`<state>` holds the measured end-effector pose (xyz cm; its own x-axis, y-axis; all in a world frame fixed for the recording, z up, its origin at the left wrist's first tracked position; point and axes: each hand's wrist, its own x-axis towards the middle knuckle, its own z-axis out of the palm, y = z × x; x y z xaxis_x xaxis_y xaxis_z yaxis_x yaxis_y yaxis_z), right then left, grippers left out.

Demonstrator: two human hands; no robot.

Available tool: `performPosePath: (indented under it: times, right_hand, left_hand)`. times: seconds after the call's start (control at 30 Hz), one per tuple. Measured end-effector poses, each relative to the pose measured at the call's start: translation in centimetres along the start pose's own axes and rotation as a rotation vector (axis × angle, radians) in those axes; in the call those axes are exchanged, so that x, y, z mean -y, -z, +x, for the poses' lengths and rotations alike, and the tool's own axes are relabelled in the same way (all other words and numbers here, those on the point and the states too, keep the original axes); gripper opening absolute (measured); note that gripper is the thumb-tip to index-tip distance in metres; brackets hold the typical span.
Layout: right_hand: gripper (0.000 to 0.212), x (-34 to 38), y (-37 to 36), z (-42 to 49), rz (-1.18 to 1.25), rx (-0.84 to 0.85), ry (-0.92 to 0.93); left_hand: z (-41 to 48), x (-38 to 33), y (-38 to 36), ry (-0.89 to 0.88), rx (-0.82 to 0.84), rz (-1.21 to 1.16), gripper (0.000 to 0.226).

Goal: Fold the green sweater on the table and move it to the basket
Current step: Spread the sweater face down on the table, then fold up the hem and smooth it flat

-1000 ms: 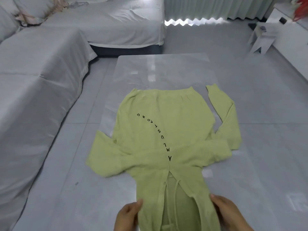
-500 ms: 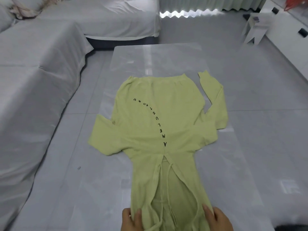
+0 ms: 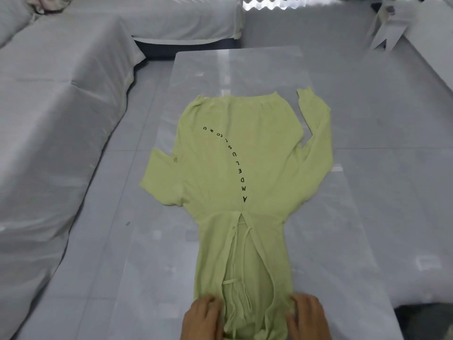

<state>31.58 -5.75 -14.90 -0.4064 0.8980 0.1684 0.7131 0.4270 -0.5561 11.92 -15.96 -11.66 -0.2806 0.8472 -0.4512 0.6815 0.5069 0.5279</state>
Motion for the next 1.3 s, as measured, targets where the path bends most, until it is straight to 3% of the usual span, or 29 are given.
performPosePath:
  times: [0.07,0.13,0.17,0.3,0.4,0.47,0.53,0.63,0.7,0.77,0.83,0.9,1.0,1.1,1.2,1.3]
  right_hand:
    - [0.026,-0.4,0.2,0.9,-0.091,0.098,0.137]
    - [0.036,-1.7,-0.6,0.0,-0.215,0.181,0.385]
    - [0.039,-2.0,-0.6,-0.2,-0.22,0.223,0.4]
    - [0.032,-1.5,0.1,1.7,-0.295,0.257,0.488]
    - [0.023,-1.3,0.5,3.4,-0.36,0.39,0.554]
    - [0.007,-1.1,0.7,4.2,-0.291,0.46,0.452]
    - [0.02,-1.2,1.1,4.4,-0.176,0.527,0.29]
    - [0.021,-1.0,1.2,3.0,-0.152,0.631,0.177]
    - [0.025,-1.1,0.7,1.9,-0.061,0.592,0.165]
    - [0.017,-1.0,0.9,1.1,-0.005,0.591,0.094]
    - [0.039,-1.2,1.0,0.9,0.022,0.514,0.068]
    - [0.028,-1.3,1.1,1.4,0.033,0.459,0.066]
    - [0.028,-1.8,0.9,2.4,-0.048,0.558,0.167]
    - [0.018,-2.8,1.1,3.5,-0.035,0.609,0.226]
    - [0.004,-3.4,2.5,4.5,0.2,0.6,0.148]
    - [0.003,-3.6,3.7,5.1,0.342,0.539,0.045]
  left_hand:
    - [0.6,0.4,-1.4,-0.218,-0.192,0.233,0.035]
    - [0.6,0.9,-2.8,-0.386,-0.151,0.407,0.034]
    - [0.7,1.2,-3.2,-0.43,-0.115,0.408,0.034]
    - [1.6,1.5,-2.0,-0.401,-0.014,0.517,0.029]
    - [2.6,1.2,-0.2,-0.351,-0.002,0.554,0.027]
    - [2.5,0.8,0.7,-0.276,-0.034,0.41,0.025]
    - [2.0,1.1,0.7,-0.179,-0.033,0.339,0.028]
    - [0.6,1.5,-1.0,-0.237,-0.023,0.216,0.031]
    - [-0.3,1.9,-2.0,-0.231,-0.007,0.079,0.03]
    - [-1.0,2.6,-1.9,-0.201,-0.098,-0.011,0.027]
    - [-0.9,2.8,-1.1,-0.158,-0.204,-0.047,0.024]
    - [-0.2,2.8,-0.1,-0.211,-0.245,0.107,0.024]
    - [2.1,2.3,0.8,-0.337,-0.177,0.191,0.024]
    - [4.1,2.9,1.8,-0.534,-0.121,0.516,0.025]
    - [3.9,3.5,2.8,-0.585,-0.043,0.343,0.015]
    - [2.4,4.3,3.8,-0.452,-0.094,-0.031,0.016]
